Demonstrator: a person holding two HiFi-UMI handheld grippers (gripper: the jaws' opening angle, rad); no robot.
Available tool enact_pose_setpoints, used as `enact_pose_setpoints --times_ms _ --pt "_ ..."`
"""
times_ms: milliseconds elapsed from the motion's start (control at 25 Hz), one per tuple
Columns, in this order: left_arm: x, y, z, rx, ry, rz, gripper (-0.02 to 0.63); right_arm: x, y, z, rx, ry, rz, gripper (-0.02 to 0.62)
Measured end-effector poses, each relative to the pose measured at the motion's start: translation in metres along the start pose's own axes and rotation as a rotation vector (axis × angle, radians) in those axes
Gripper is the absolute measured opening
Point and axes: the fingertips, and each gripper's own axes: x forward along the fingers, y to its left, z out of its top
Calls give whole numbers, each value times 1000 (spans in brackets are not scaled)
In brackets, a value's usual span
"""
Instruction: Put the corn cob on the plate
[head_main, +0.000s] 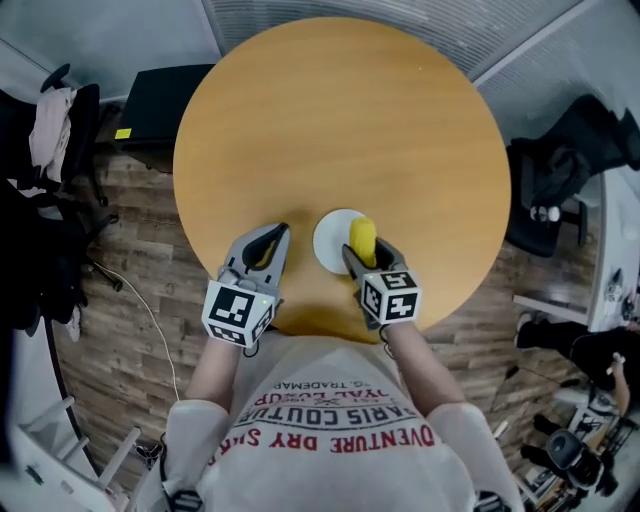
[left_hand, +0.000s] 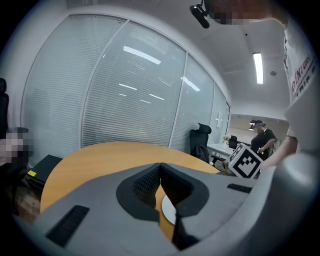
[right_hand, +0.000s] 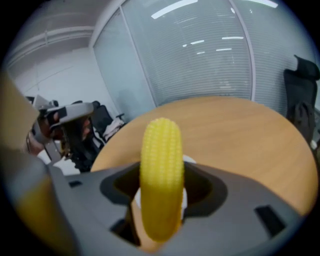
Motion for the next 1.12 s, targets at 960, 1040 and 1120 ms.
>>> enact_pose_setpoints --times_ms 960,1040,1120 --pt "27 18 -30 -79 84 -10 35 66 -4 -33 -61 254 -19 268" --pt "28 14 -32 -77 91 -19 35 67 -3 -31 -33 234 -15 268" --pt "26 12 -35 -75 98 -24 35 67 -2 -30 -10 224 -10 268"
